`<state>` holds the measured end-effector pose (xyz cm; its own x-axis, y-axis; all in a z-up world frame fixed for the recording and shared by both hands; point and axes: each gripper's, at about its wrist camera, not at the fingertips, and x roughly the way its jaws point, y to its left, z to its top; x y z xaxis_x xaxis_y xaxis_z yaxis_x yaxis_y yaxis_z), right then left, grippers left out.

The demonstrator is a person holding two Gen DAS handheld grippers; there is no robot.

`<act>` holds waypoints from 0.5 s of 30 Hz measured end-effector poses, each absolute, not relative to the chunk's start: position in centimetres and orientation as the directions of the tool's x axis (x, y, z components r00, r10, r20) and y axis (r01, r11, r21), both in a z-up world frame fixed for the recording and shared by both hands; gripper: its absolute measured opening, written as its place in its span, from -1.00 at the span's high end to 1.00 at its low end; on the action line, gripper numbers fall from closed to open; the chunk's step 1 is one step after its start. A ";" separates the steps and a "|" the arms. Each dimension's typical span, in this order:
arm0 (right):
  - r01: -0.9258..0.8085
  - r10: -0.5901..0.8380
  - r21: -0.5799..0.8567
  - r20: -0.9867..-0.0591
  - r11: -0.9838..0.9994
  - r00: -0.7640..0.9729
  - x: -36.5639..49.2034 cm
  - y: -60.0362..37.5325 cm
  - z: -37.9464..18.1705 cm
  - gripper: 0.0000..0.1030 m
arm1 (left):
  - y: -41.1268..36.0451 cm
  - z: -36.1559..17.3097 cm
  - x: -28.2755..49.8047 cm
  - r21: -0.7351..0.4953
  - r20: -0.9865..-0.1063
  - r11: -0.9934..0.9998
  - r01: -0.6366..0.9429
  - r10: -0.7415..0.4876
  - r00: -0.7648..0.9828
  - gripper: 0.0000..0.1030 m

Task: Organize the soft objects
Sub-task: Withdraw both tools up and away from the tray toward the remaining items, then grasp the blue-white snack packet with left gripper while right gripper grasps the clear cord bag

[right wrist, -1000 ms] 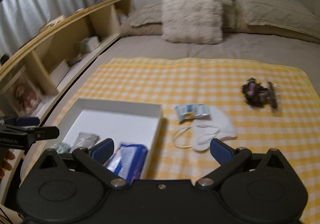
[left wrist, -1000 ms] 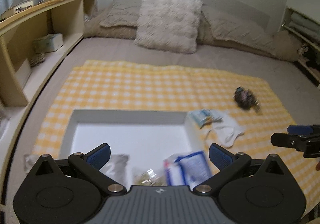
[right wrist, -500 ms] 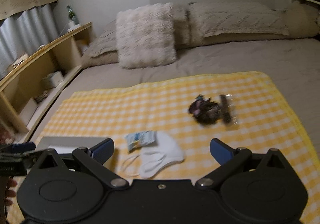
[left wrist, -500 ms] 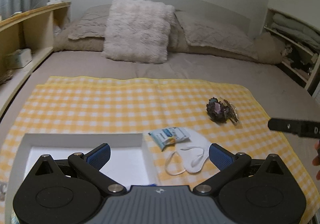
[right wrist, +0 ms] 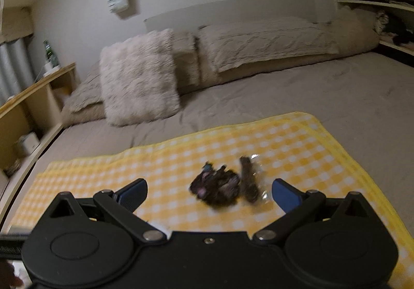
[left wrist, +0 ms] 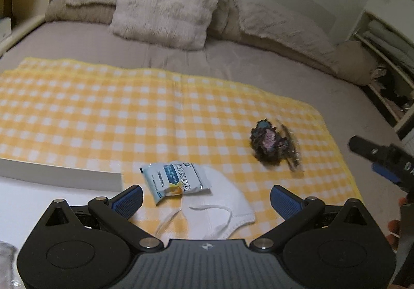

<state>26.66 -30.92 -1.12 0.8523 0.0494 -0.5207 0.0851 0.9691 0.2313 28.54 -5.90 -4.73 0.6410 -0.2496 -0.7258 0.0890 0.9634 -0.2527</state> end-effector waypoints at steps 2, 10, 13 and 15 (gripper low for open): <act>0.106 0.028 0.225 -0.523 0.969 0.852 28.0 -31.6 -1.9 -1.00 | -6.7 -5.9 30.0 -0.249 -0.743 0.966 0.068 -0.236 0.626 -1.00; 0.164 -0.018 0.215 -0.556 0.963 0.831 32.6 -34.0 -5.3 -1.00 | -8.0 -10.0 35.2 -0.242 -0.795 0.970 0.026 -0.213 0.568 -1.00; 0.188 -0.053 0.170 -0.588 0.967 0.807 34.4 -34.5 -6.0 -0.99 | -8.0 -10.9 36.6 -0.247 -0.808 0.969 0.007 -0.210 0.551 -1.00; 0.181 -0.038 0.178 -0.604 0.967 0.796 35.3 -35.0 -6.7 -0.85 | -8.0 -11.6 37.4 -0.246 -0.819 0.969 -0.008 -0.203 0.537 -1.00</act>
